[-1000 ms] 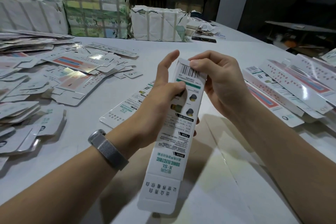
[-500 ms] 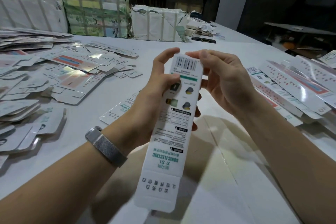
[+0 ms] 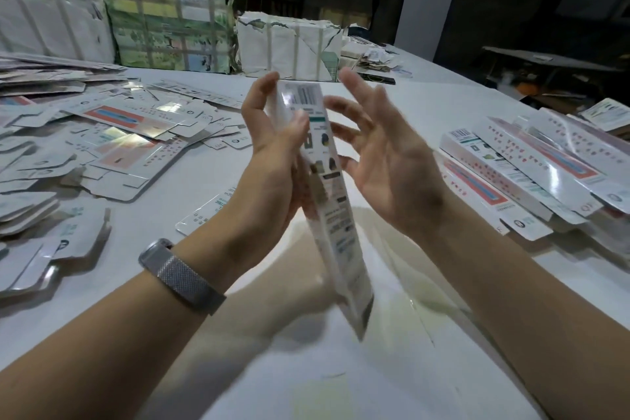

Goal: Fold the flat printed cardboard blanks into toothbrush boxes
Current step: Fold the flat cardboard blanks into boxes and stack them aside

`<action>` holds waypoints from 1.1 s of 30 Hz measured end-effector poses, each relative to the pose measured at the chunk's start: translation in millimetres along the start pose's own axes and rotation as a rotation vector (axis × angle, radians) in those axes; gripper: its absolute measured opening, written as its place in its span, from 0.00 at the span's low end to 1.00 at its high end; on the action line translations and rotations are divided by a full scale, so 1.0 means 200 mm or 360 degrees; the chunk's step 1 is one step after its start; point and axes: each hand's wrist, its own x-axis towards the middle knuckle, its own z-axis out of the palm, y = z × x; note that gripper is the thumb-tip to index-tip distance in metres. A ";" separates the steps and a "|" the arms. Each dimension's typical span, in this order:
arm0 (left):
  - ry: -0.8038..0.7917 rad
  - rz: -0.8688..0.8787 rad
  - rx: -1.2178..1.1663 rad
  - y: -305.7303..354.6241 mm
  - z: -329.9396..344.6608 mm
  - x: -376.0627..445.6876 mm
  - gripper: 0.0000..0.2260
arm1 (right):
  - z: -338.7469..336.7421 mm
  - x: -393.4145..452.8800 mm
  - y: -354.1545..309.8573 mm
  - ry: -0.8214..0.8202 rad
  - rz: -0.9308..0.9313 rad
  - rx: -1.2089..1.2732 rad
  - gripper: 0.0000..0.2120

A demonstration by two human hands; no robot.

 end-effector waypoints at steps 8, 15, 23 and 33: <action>-0.0207 -0.0261 -0.0373 -0.08 -0.04 0.03 0.30 | -0.03 -0.02 -0.10 0.0187 -0.0214 -0.1027 0.32; -0.0100 -0.0492 0.0234 -0.17 -0.11 0.04 0.18 | -0.49 -0.03 -0.36 0.0875 0.0277 -0.2111 0.23; -0.0279 -0.0447 0.1218 -0.18 -0.13 0.00 0.22 | -0.68 0.02 -0.20 0.0802 0.0703 -0.2537 0.10; -0.0435 -0.0435 0.1960 -0.22 -0.18 0.02 0.22 | -0.32 0.07 -0.10 0.0614 0.0074 -0.1338 0.08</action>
